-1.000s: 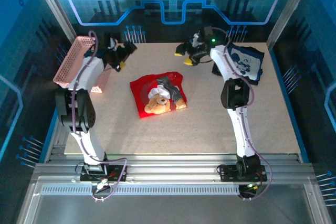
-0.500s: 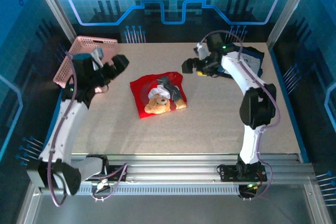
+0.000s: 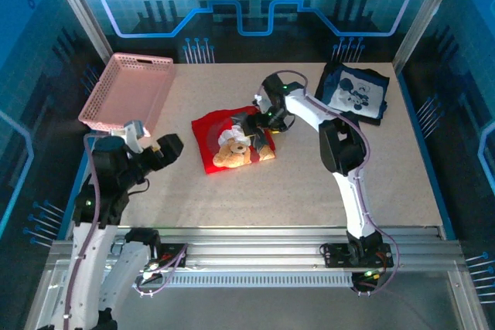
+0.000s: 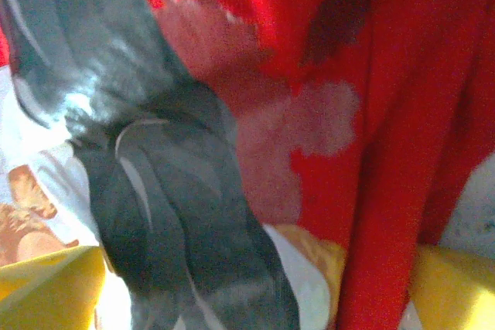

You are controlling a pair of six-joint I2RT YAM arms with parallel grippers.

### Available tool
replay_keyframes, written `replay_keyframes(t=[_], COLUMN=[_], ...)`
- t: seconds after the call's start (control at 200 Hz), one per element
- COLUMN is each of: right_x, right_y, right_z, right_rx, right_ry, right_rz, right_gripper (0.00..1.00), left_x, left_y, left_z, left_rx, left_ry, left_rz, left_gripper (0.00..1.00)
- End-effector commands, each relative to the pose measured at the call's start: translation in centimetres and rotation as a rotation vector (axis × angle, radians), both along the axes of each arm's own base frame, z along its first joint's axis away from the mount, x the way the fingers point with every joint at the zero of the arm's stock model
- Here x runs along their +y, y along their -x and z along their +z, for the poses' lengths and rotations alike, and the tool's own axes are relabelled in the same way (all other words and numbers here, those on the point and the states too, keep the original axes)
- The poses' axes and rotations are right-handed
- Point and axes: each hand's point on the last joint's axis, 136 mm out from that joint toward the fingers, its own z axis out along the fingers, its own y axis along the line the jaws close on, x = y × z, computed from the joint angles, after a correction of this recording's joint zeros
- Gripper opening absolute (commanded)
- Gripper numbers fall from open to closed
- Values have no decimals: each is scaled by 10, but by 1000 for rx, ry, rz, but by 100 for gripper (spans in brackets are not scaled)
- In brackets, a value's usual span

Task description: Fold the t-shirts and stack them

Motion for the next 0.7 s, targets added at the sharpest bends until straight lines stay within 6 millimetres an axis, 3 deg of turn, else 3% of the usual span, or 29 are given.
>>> replay_keyframes(t=[0.0, 0.1, 0.2, 0.27, 0.335, 0.435, 0.51, 0.69], right_x=[-8, -6, 3, 13, 19, 23, 18, -21], right_y=[5, 6, 10, 11, 9, -3, -19, -63], right_z=[-23, -29, -36, -42, -48, -42, -21, 58], right_rx=[26, 28, 45, 44, 58, 54, -17, -292], right_ry=[121, 161, 167, 175, 171, 150, 163, 275], right_rz=[18, 25, 29, 43, 32, -14, -38, -121], right_gripper=[99, 95, 82, 66, 45, 15, 0, 0], left_x=[10, 15, 18, 17, 16, 16, 15, 11], left_y=[21, 28, 29, 27, 25, 22, 20, 15], left_z=[-28, -23, -17, -12, -6, 3, 6, 9], left_rx=[113, 100, 89, 69, 49, 22, 18, 3], left_ry=[-66, -92, -101, -92, -89, -92, -92, -75], left_rz=[32, 49, 60, 57, 57, 53, 47, 32], left_gripper=[99, 99, 99, 99, 99, 99, 99, 99])
